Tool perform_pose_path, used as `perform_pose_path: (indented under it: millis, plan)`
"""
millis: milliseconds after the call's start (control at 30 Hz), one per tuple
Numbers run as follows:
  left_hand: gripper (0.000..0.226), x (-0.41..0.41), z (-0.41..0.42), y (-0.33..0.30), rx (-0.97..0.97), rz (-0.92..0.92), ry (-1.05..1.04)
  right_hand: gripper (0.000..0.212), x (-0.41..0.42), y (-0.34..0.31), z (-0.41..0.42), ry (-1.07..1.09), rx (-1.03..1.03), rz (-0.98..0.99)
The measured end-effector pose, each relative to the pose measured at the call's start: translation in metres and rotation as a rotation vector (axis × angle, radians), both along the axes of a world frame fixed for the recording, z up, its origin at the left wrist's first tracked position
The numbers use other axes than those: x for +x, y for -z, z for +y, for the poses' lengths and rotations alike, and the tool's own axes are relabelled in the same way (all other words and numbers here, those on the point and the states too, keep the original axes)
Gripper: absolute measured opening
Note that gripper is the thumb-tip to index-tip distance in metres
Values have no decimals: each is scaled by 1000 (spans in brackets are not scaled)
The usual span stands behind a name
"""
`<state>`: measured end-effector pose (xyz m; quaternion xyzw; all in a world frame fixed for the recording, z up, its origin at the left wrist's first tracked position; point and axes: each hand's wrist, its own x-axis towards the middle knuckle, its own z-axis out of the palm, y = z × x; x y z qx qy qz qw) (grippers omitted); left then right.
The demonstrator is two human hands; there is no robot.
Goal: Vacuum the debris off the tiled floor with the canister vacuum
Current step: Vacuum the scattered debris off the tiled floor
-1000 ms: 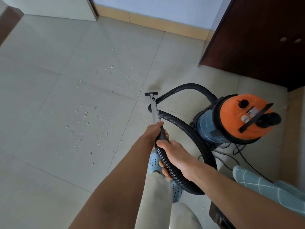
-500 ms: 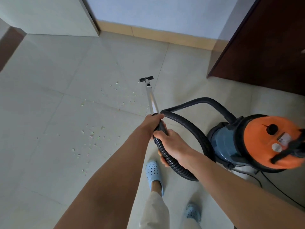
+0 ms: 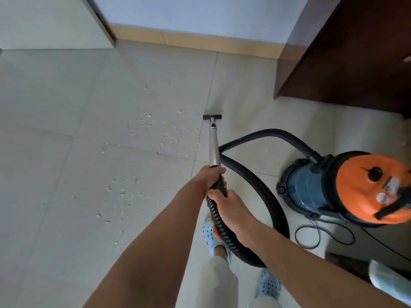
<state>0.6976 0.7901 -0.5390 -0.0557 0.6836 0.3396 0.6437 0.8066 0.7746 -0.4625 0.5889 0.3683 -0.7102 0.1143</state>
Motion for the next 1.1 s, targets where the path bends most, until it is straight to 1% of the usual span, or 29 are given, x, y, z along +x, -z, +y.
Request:
perform_pose_path:
  millis: [67, 200, 333, 400, 467, 533, 600, 667, 767, 833, 967, 1100]
  plan:
    - [11, -4, -5, -6, -8, 3, 17, 33, -5, -8, -5, 11, -11, 4]
    - [13, -19, -5, -14, -9, 34, 46, 27, -19, -19, -7, 56, -18, 48]
    - [14, -39, -1, -14, 5, 58, 50, 31, -34, -16, -4, 35, -16, 97]
    - [11, -55, 3, -10, 42, 85, 19, 39, -36, -12, 3, -60, 6, 154]
    - [9, -74, 8, -7, 79, 109, -26, 54, -34, -9, 13, -248, 40, 172]
    - [10, -92, 15, -4, 96, 117, -80, 62, -32, -3, 25, -390, 107, 179]
    - [10, -109, 27, -3, 84, 134, -117, 58, -41, -1, 40, -478, 247, 195]
    - [14, -125, 37, -1, 51, 178, -121, 48, -60, -1, 53, -555, 401, 168]
    - [19, -139, 43, 7, -1, 132, -158, 46, -81, 3, 63, -562, 391, 157]
    - [21, -137, 43, 13, -30, 84, -199, 39, -83, 8, 67, -581, 378, 137]
    - [22, -119, 40, 19, -30, 43, -251, 33, -68, 5, 66, -633, 404, 79]
    - [22, -99, 38, 16, -12, -6, -286, 31, -48, -8, 67, -687, 444, 47]
